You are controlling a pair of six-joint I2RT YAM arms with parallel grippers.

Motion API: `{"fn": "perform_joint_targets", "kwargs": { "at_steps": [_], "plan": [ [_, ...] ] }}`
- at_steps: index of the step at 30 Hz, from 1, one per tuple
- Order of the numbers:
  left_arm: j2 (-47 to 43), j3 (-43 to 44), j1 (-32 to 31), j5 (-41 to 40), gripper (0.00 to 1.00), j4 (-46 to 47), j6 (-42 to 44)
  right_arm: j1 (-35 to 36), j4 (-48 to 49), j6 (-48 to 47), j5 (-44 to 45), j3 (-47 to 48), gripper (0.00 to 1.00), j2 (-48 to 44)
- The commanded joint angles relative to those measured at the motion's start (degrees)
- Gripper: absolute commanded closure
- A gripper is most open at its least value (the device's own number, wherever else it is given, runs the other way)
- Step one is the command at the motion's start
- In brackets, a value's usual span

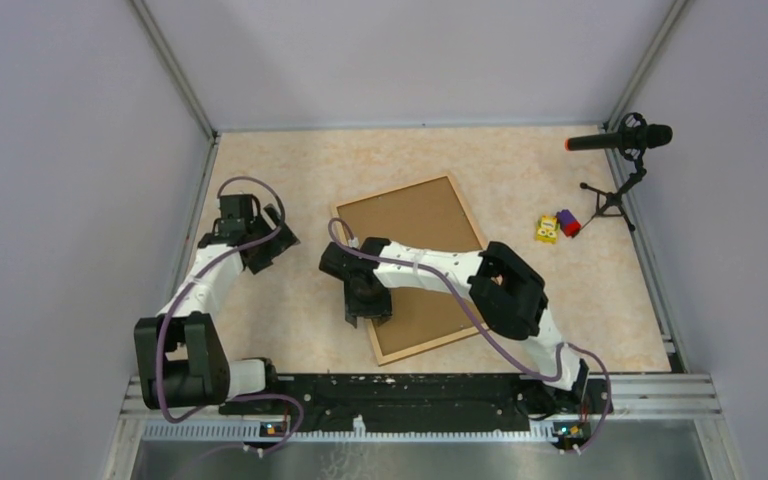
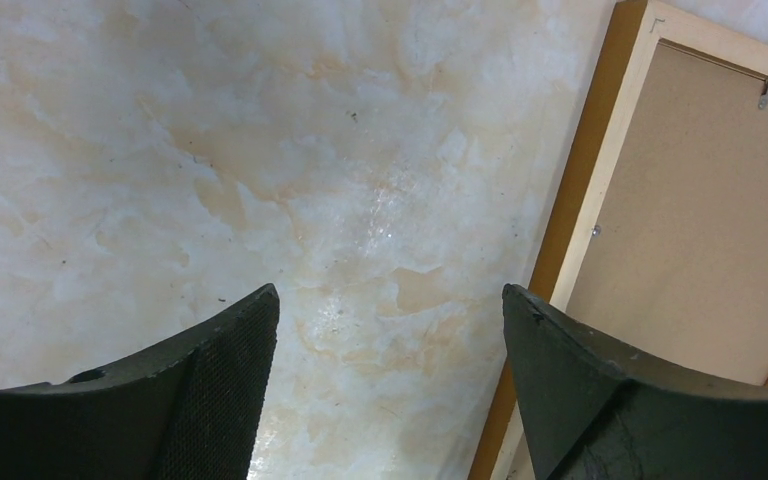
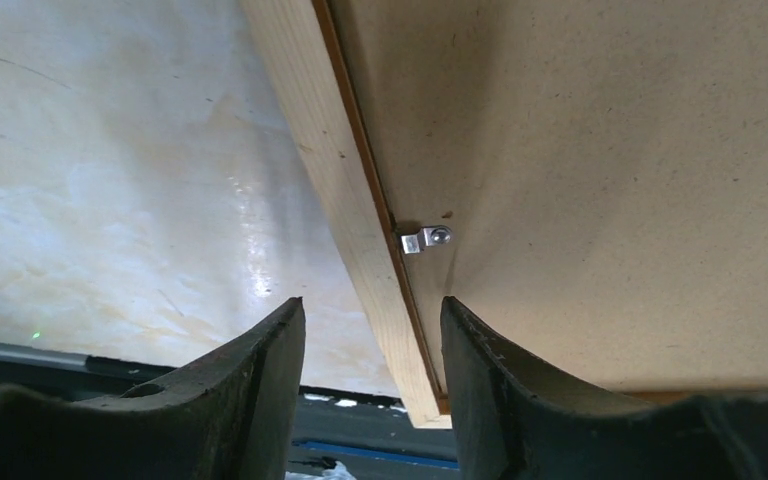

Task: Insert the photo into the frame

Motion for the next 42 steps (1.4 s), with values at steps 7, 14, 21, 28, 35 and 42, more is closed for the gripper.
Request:
{"fn": "perform_joint_targets", "kwargs": {
  "at_steps": [7,14,21,28,35,42],
  "plan": [
    [-2.71,-1.59,2.45,3.42,0.15,2.91,-1.39,1.91,-3.5,-2.9,2.57,4.88,0.54,2.97],
    [-2.6,-1.83,3.98,5.8,0.16,3.35,-1.59,3.02,-14.17,-2.59,4.37,14.75,0.65,10.35],
    [-2.63,-2.14,4.78,6.76,0.17,3.7,-1.73,2.78,-16.71,-0.89,7.16,17.58,0.92,11.04],
    [-2.14,-2.74,5.82,13.32,0.16,6.12,0.12,2.53,-12.48,-3.64,15.46,18.4,1.0,3.63],
    [-0.51,-6.62,6.09,34.81,0.09,16.4,0.79,0.08,18.63,-13.24,7.2,-6.37,1.0,-18.66],
    [-0.13,-11.55,-1.83,47.03,0.03,29.32,-9.76,-5.68,28.71,-15.56,-1.82,-15.15,1.0,-26.89]
  ]
}}
